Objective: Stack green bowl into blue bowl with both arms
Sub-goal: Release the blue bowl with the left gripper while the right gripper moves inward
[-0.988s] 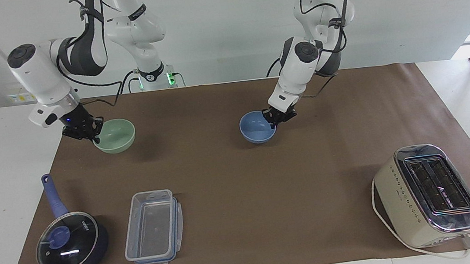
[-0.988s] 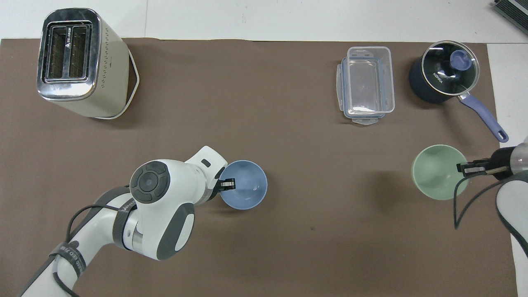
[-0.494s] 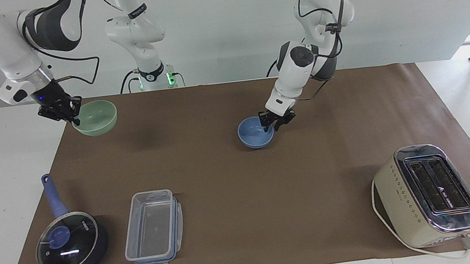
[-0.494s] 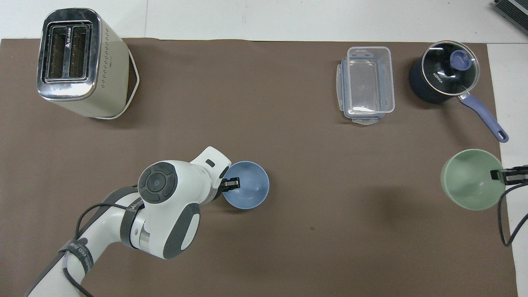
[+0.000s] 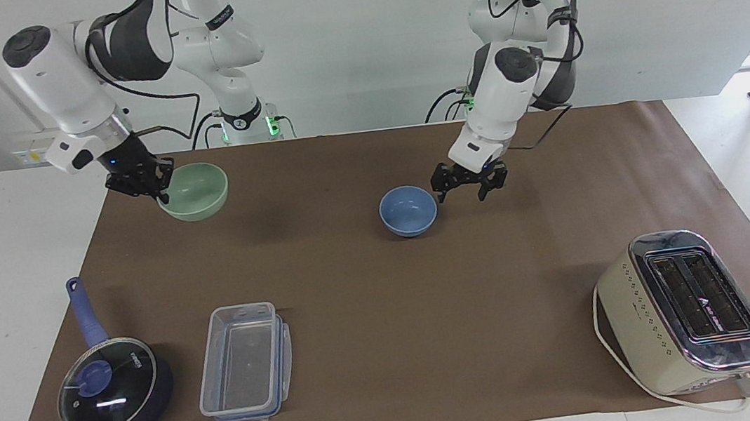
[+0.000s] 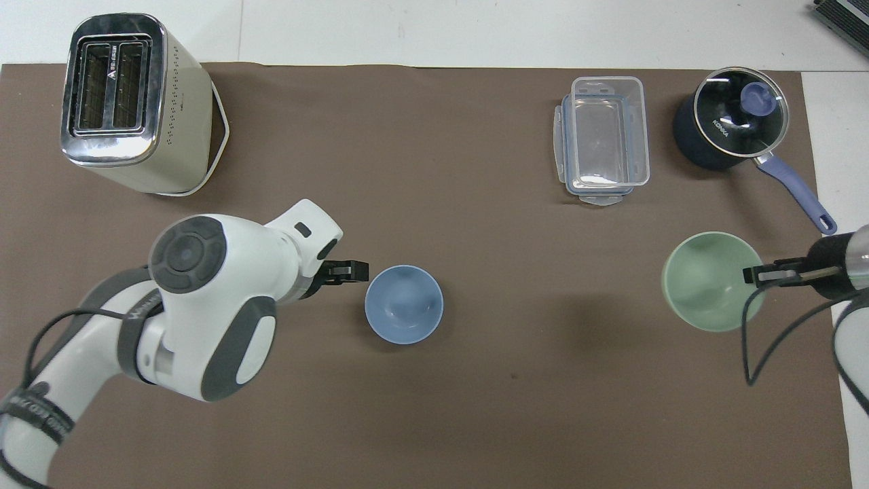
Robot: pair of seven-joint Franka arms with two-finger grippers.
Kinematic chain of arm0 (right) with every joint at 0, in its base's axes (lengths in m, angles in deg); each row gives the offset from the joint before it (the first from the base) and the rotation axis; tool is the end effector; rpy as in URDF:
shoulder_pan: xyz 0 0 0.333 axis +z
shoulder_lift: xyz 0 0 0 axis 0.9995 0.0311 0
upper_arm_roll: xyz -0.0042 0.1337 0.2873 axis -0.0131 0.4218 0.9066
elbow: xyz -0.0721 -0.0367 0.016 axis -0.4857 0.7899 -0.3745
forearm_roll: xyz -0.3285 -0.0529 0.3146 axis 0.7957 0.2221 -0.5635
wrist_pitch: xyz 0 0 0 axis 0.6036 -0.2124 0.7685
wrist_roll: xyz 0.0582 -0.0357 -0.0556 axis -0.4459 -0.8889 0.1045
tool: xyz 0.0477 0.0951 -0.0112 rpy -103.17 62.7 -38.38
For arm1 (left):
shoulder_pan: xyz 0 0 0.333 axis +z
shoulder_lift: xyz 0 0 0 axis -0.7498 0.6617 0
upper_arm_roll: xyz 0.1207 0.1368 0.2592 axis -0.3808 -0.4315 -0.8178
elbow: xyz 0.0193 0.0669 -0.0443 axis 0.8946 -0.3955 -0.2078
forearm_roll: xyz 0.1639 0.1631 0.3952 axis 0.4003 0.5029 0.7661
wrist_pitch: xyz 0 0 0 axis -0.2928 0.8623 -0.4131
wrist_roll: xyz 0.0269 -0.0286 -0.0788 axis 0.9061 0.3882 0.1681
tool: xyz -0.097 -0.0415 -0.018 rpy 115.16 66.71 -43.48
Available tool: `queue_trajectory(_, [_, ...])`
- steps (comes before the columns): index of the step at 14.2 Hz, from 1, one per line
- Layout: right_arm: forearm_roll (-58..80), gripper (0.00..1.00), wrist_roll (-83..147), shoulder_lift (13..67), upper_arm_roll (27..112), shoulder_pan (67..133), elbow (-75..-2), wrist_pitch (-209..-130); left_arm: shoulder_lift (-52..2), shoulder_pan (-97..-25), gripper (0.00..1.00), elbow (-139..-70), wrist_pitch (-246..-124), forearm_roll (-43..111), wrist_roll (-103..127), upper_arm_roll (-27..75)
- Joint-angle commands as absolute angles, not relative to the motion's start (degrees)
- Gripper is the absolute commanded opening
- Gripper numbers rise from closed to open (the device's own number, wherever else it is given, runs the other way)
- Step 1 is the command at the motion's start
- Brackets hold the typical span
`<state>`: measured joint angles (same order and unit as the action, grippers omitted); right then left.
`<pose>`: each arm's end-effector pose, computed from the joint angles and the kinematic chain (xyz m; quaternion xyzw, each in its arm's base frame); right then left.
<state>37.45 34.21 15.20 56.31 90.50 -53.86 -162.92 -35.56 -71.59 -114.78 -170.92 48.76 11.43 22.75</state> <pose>0.5710 -0.0367 0.4879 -0.9980 -0.0438 -0.0203 0.0404 0.5515 -0.2599 0.4015 0.9956 -0.0376 0.0137 0.0841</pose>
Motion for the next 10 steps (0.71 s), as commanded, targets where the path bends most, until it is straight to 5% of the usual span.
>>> queue_trajectory(1, [37.8,0.00,22.1,17.0,56.4,98.9,-51.9,-165.2,-40.2,-65.6,1.00,-111.9,-162.1,49.8,2.9,22.9])
queue_trajectory(10, [36.1,0.00,-7.4,27.2,56.9,120.4,-48.9,-175.3,-39.3,-53.1,1.00,-90.3,-144.4,55.4,-7.2,22.8])
